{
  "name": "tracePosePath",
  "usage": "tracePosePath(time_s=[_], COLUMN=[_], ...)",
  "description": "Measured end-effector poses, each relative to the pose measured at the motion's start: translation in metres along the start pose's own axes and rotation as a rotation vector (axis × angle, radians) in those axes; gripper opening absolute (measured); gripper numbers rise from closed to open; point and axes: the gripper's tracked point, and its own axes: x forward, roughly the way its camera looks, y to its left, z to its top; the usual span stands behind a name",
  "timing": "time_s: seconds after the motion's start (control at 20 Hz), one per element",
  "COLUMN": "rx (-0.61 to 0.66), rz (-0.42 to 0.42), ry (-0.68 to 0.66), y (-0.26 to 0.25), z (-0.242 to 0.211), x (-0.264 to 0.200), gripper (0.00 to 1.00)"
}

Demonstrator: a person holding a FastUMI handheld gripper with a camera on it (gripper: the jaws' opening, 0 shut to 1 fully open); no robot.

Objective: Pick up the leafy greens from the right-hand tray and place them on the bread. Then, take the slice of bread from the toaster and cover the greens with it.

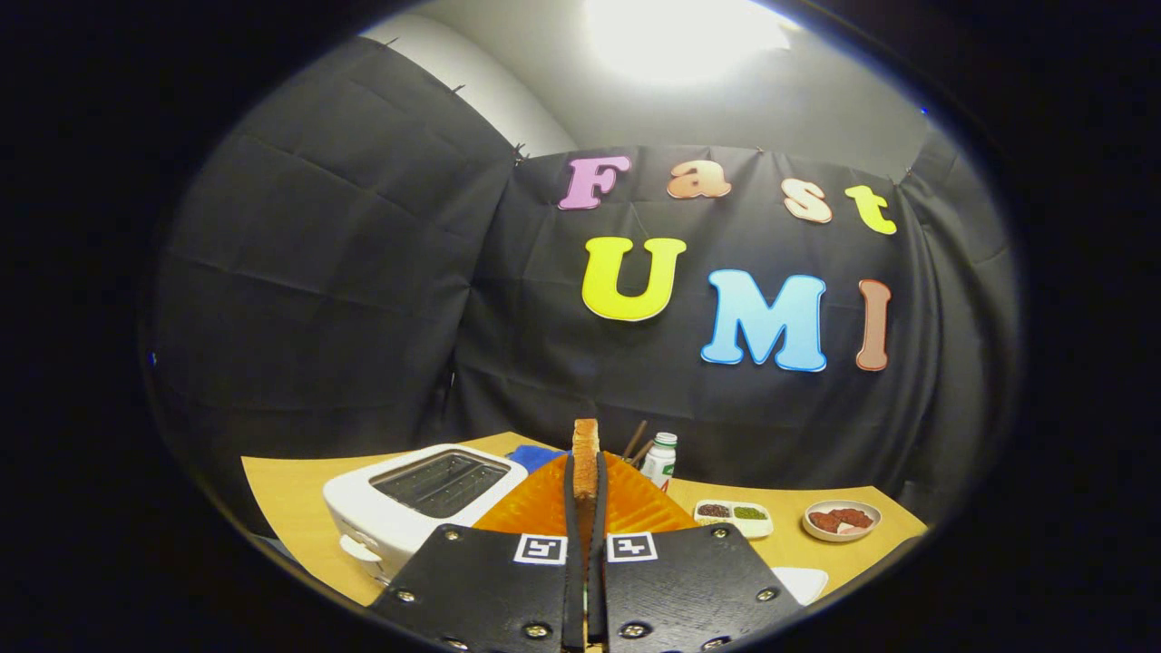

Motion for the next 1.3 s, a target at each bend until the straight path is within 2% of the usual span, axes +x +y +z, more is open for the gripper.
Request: tracePosePath(time_s=[0.55,0.95,1.3], rx=[0.08,0.208,0.313], rz=[-0.035,-0.031,0.043], ry=[0.107,0.148,0.171], y=[-0.04,-0.055,-0.034], z=[-0.047,-0.077,-0.097], x=[0.02,0.038,0.057], gripper=[0.02,0.02,0.02])
